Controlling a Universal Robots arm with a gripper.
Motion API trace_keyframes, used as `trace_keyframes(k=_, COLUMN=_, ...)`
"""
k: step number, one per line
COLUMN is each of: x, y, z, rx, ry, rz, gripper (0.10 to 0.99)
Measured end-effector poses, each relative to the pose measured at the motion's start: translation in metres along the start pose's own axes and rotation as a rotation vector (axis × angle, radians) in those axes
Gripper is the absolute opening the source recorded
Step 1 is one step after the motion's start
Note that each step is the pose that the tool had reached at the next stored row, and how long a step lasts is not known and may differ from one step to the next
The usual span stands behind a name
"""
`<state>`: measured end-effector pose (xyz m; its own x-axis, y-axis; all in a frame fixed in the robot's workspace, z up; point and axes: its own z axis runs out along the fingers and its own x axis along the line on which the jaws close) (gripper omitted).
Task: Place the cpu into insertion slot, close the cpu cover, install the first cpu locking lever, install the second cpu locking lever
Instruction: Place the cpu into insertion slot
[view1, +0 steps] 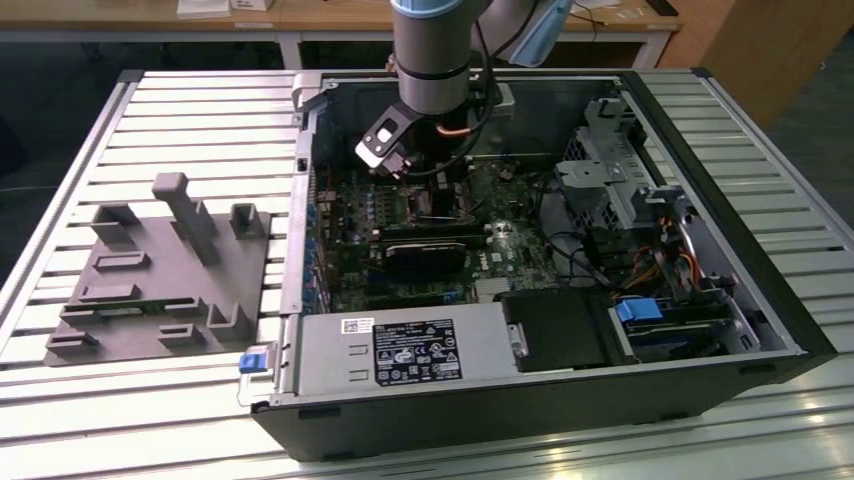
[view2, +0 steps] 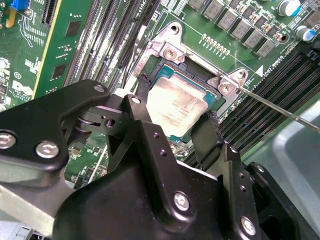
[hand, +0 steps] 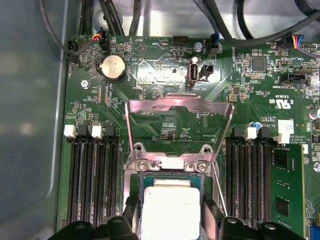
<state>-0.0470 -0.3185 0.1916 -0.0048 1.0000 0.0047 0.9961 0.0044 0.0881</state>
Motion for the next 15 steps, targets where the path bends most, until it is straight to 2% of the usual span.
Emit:
trace_keyframes(k=5, x=0.0, y=0.0002, z=-0.0023, rx=0.0, ry=0.0006, rz=0.0, gripper=0.616)
trace_keyframes(k=11, x=0.0, y=0.0025, z=-0.0098, rx=0.005, ry=0.0007, rz=0.0, gripper=0.616)
trace_keyframes(k=12, x=0.0001, y=0.003, z=-0.0105, rx=0.007, ry=0.0007, rz=0.0, gripper=0.6)
trace_keyframes(k=13, x=0.0001, y=0.0036, z=-0.0114, rx=0.009, ry=0.0007, rz=0.0, gripper=0.537)
trace_keyframes(k=14, x=0.0001, y=0.0043, z=-0.0125, rx=0.011, ry=0.0007, rz=0.0, gripper=0.537)
trace_keyframes(k=15, x=0.0001, y=0.0051, z=-0.0136, rx=0.014, ry=0.0008, rz=0.0, gripper=0.478)
